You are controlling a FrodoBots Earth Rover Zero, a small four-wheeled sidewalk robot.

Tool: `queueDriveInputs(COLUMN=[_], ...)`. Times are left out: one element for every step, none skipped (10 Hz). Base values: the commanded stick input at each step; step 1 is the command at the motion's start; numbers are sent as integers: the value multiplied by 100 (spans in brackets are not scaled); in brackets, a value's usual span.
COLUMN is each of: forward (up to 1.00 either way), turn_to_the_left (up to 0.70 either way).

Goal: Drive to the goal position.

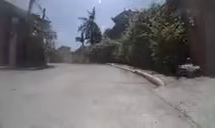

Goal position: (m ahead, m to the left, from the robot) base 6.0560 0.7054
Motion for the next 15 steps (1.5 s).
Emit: queueDriveInputs(forward=[85, 85, 85, 85, 85, 85, 85, 85, 85, 85, 85, 85, 85, 85, 85], turn_to_the_left=[0, 0, 0, 0, 0, 0, 0, 0, 0, 0, 0, 0, -1, -18, -34])
